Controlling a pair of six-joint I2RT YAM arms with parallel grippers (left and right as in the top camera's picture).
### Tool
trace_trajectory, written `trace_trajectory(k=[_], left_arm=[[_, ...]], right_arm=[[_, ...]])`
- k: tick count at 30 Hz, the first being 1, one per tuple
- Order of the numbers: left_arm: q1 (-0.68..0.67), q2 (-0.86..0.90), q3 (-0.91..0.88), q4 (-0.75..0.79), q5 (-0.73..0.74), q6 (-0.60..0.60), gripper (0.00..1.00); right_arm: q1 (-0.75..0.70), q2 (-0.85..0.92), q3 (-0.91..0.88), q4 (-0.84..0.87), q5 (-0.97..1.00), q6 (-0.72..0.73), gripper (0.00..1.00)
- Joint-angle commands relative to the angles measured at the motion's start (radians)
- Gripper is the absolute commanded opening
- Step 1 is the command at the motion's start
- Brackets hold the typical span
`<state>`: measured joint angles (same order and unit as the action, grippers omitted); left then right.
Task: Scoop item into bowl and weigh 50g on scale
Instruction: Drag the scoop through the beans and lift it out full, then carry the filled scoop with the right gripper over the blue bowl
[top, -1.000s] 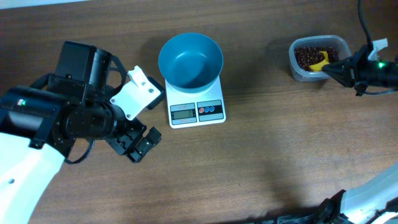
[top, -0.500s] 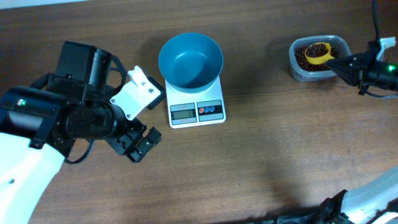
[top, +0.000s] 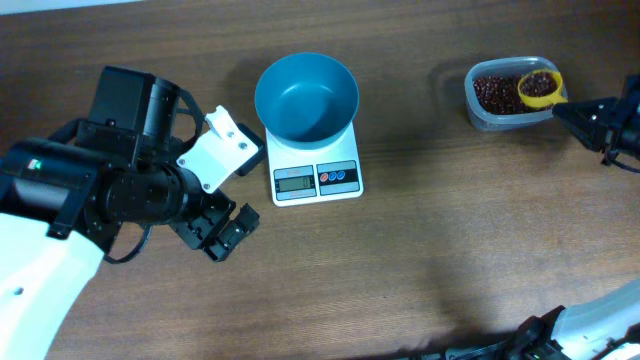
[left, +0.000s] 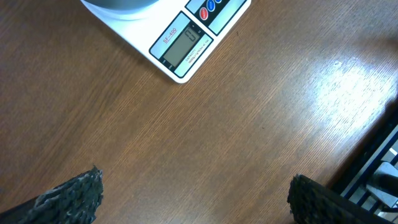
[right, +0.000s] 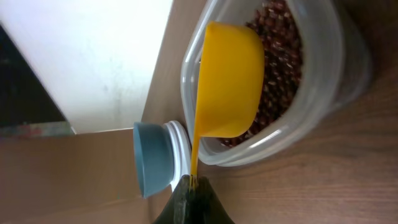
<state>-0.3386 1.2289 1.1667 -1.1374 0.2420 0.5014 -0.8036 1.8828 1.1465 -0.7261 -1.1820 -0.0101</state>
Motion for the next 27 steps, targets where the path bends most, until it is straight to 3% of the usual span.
trace_trajectory(k=[1,5,17,27], left_arm=[[-0.002,0.002,-0.003,-0.001,-0.003,0.013,0.99],[-0.002,0.002,-0.003,-0.001,-0.003,0.013,0.99],[-0.002,0.002,-0.003,-0.001,-0.003,0.013,0.99],[-0.002,0.002,-0.003,-0.001,-0.003,0.013,0.99]], right_arm=[[-0.001,0.005,-0.003,-0.037,-0.019,-0.019,0.04],[-0.004,0.005,-0.003,-0.037,-0.048,-0.089,0.04],[0.019,0.005,-0.003,-0.03,-0.267,-0.091,0.04],[0.328,0.005,-0.002,-0.026,-0.334,-0.087,0.04]])
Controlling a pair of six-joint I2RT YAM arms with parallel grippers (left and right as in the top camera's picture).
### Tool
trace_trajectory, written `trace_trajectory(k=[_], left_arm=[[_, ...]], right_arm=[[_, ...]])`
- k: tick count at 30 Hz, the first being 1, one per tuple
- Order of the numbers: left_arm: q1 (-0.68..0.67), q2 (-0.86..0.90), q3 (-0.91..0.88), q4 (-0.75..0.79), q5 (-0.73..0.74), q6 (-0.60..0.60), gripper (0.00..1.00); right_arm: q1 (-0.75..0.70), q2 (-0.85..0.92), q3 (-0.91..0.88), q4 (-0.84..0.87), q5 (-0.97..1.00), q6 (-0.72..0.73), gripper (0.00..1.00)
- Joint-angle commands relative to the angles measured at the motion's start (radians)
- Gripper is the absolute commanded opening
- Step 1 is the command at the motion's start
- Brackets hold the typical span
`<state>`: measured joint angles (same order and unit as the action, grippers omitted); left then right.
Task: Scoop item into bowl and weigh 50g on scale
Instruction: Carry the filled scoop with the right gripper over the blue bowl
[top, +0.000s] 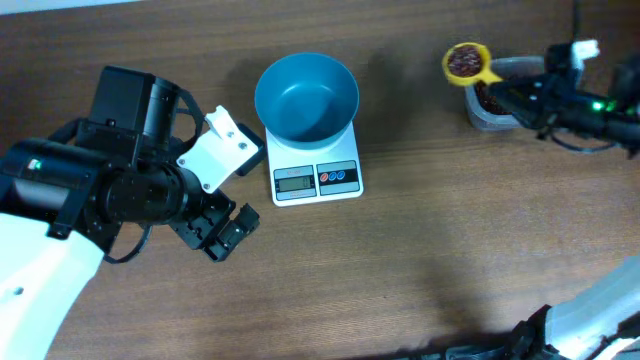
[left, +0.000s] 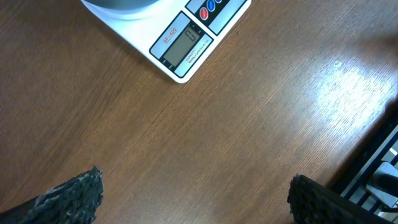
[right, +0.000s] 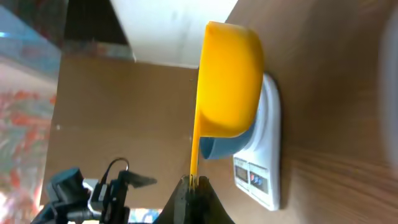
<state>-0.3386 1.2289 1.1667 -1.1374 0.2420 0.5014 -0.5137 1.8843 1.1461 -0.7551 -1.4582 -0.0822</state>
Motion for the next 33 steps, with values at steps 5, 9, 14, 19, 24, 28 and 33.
trace_trajectory(k=[5,9,14,19,24,28,33], left_arm=[[-0.002,0.002,-0.003,-0.001,-0.003,0.013,0.99],[-0.002,0.002,-0.003,-0.001,-0.003,0.013,0.99],[-0.002,0.002,-0.003,-0.001,-0.003,0.013,0.99],[-0.002,0.002,-0.003,-0.001,-0.003,0.013,0.99],[-0.002,0.002,-0.003,-0.001,-0.003,0.013,0.99],[-0.002,0.002,-0.003,-0.001,-0.003,0.013,0.99],[-0.002,0.002,-0.003,-0.001,-0.003,0.013,0.99]], right_arm=[[0.189,0.003,0.007,0.019,-0.093,-0.01,0.04],[0.241,0.003,0.019,0.093,-0.093,0.061,0.04],[0.317,0.003,0.019,0.463,-0.09,0.387,0.04],[0.431,0.003,0.019,0.735,-0.075,0.622,0.04],[0.493,0.003,0.019,0.737,-0.048,0.621,0.04],[0.493,0.003,0.018,0.738,-0.004,0.522,0.04],[0.494,0.003,0.018,0.737,0.028,0.399,0.04]])
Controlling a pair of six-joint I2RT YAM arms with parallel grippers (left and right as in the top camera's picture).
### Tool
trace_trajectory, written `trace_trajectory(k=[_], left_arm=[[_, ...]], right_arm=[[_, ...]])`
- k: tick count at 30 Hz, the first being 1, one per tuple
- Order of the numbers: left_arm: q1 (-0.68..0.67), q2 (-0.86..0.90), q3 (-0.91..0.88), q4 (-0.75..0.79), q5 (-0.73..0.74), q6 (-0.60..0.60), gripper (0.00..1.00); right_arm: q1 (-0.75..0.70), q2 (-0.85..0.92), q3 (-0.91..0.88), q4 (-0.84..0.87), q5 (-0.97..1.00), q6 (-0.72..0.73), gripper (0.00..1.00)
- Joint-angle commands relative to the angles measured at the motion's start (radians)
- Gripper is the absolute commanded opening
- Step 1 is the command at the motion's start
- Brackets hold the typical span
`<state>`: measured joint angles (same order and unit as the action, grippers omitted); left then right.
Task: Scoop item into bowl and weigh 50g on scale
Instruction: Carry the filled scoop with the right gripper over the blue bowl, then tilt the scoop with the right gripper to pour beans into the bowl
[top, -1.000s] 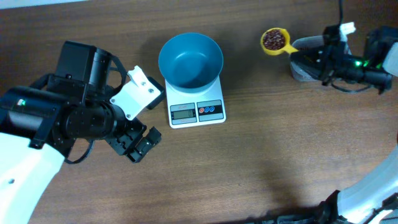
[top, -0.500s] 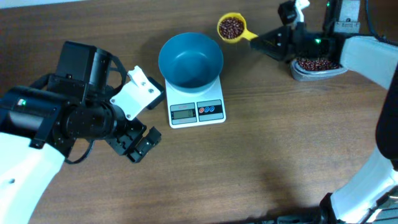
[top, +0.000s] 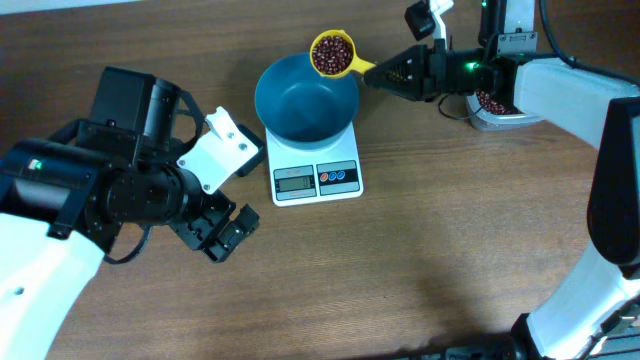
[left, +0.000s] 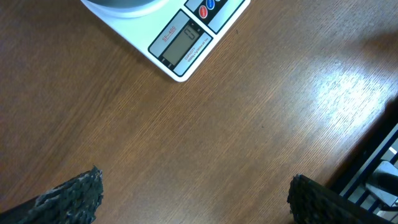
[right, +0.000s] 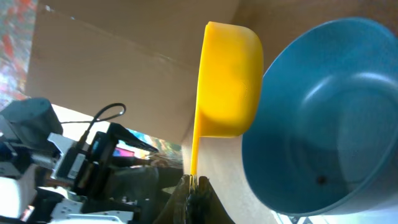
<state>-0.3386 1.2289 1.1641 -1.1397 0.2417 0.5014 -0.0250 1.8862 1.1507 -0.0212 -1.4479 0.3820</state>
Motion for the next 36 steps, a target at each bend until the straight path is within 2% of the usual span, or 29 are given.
trace_trajectory(k=[1,18,21,30,36], left_arm=[[-0.002,0.002,0.0,0.002,-0.003,0.013,0.99],[-0.002,0.002,0.0,0.002,-0.003,0.013,0.99],[-0.002,0.002,0.0,0.002,-0.003,0.013,0.99],[-0.002,0.002,0.0,0.002,-0.003,0.013,0.99],[-0.002,0.002,0.0,0.002,-0.003,0.013,0.99]], right_arm=[[0.005,0.002,0.014,0.003,0.02,-0.064,0.04],[0.006,0.002,0.014,0.003,0.098,-0.124,0.04],[0.039,0.002,0.014,0.003,0.099,-0.207,0.04],[0.045,0.002,0.013,0.002,0.161,-0.223,0.04],[0.047,0.002,0.013,-0.011,0.23,-0.323,0.04]])
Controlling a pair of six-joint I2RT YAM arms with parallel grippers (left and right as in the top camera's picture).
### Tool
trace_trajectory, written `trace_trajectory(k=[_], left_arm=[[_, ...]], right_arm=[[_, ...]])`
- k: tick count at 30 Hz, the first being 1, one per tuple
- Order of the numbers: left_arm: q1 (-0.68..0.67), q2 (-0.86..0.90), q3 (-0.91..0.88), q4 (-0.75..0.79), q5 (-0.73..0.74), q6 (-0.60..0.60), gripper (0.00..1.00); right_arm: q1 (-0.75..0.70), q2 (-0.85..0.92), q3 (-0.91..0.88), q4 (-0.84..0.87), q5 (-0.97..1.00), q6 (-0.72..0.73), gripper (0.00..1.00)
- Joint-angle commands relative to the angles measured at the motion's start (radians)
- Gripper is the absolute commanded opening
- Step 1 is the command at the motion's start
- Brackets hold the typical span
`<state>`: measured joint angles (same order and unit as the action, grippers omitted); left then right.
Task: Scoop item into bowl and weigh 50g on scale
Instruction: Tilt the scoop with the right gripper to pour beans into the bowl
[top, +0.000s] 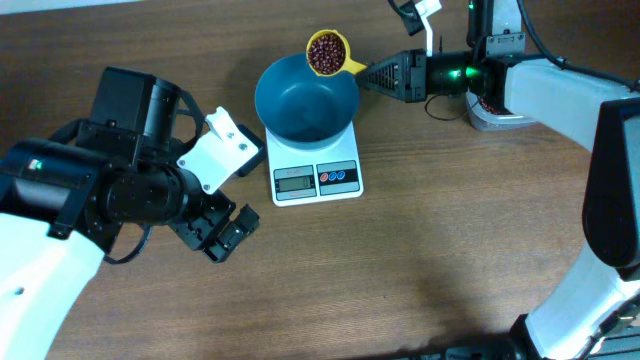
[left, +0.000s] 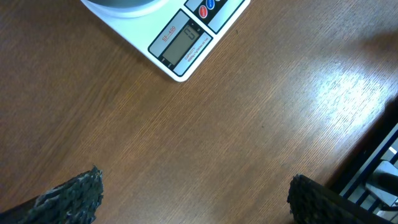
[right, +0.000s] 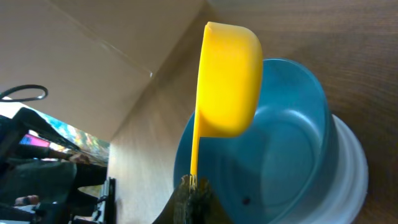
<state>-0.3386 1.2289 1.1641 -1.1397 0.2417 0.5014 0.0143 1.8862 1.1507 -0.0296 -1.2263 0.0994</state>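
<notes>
A blue bowl (top: 305, 98) stands on the white scale (top: 316, 178). My right gripper (top: 372, 72) is shut on the handle of a yellow scoop (top: 327, 53) filled with dark red beans, held level over the bowl's far rim. From the right wrist the scoop (right: 228, 78) shows its underside above the bowl (right: 283, 162), which holds a single bean. My left gripper (top: 222, 232) hovers open over bare wood left of the scale, its fingertips (left: 68, 193) far apart; the scale's display (left: 181, 45) lies ahead of it.
A clear tub of beans (top: 488, 106) sits at the far right, mostly hidden behind my right arm. The left arm's black body (top: 110, 170) fills the table's left side. The wooden table (top: 430, 240) spreads to the front.
The scoop has shifted slightly left and farther back over the bowl's far rim, still level and full. The left arm has not moved.
My right gripper first held the scoop in the bean tub at the far right. Then it carried the scoop full of beans left of the tub, then at the bowl's far right rim, and now over the far rim. The left gripper stayed open and still.
</notes>
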Motion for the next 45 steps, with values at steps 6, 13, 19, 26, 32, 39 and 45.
trace_trajectory(k=[6,13,19,26,32,39,45], left_arm=[[-0.002,0.002,0.0,0.001,-0.003,0.013,0.99],[-0.002,0.002,0.0,0.002,-0.003,0.013,0.99],[-0.002,0.002,0.0,0.002,-0.003,0.013,0.99],[-0.002,0.002,0.0,0.001,-0.003,0.013,0.99],[-0.002,0.002,0.0,0.002,-0.003,0.013,0.99],[-0.002,0.002,0.0,0.001,-0.003,0.013,0.99],[-0.002,0.002,0.0,0.002,-0.003,0.013,0.99]], right_arm=[[0.007,0.002,0.013,-0.018,0.008,-0.044,0.04],[0.007,0.002,0.013,-0.019,-0.081,-0.136,0.04],[0.007,0.001,0.013,-0.051,0.019,-0.155,0.04],[0.048,-0.005,0.013,-0.083,0.053,-0.173,0.04],[0.071,-0.04,0.013,-0.115,0.138,-0.174,0.04],[0.142,-0.126,0.013,-0.215,0.319,-0.234,0.04],[0.142,-0.128,0.013,-0.226,0.323,-0.234,0.04]])
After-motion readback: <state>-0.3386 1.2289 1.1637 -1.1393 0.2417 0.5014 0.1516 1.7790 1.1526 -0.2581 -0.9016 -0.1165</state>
